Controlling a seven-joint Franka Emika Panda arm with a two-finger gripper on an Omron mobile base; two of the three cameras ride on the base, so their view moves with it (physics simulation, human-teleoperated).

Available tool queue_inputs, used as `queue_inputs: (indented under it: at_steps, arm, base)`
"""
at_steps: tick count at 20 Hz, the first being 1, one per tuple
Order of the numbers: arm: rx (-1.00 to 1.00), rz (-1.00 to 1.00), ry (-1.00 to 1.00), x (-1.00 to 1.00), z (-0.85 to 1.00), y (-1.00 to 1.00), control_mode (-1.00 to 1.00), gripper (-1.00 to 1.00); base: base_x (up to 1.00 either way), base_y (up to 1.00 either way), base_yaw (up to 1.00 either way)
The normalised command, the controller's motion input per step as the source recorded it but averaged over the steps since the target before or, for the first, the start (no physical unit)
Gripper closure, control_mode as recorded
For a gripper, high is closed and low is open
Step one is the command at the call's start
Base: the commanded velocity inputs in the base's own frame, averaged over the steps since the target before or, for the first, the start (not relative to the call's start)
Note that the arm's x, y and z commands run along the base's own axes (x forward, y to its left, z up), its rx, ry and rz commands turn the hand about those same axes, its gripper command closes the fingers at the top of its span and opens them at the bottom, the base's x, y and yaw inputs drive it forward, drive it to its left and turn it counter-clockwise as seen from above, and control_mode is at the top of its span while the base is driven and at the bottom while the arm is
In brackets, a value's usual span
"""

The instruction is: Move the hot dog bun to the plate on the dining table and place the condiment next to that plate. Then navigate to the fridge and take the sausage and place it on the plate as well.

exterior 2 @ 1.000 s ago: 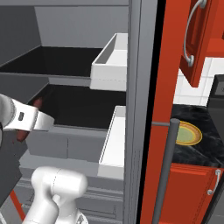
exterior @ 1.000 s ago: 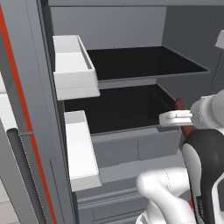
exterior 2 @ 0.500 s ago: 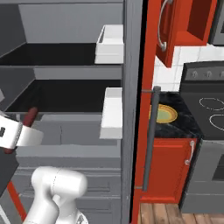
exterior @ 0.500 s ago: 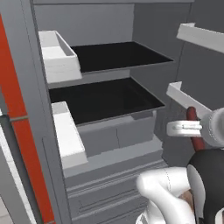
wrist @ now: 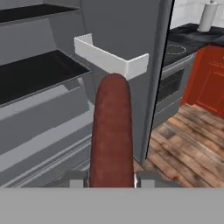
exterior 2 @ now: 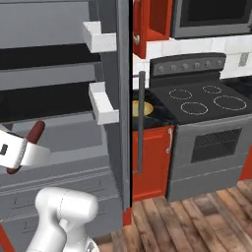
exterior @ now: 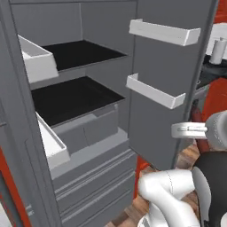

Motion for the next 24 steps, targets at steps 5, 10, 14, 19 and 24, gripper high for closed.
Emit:
queue_inputs:
  at_steps: [5,10,14,19,24]
  arm:
    - [0.0,0.0,0.0,0.0,0.0,0.0,1.0,1.0]
    - [0.0,0.0,0.0,0.0,0.0,0.0,1.0,1.0]
    - [0.0,0.0,0.0,0.0,0.0,0.0,1.0,1.0]
    - [0.0,0.0,0.0,0.0,0.0,0.0,1.0,1.0]
    - [0.0,0.0,0.0,0.0,0.0,0.0,1.0,1.0]
  base:
    - [-0.74,0.28,-0.55]
    - [-0.86,0.28,-0.59]
    - [-0.8,0.26,-0.63]
    - [-0.81,0.19,-0.64]
    - [-0.9,0.11,-0.64]
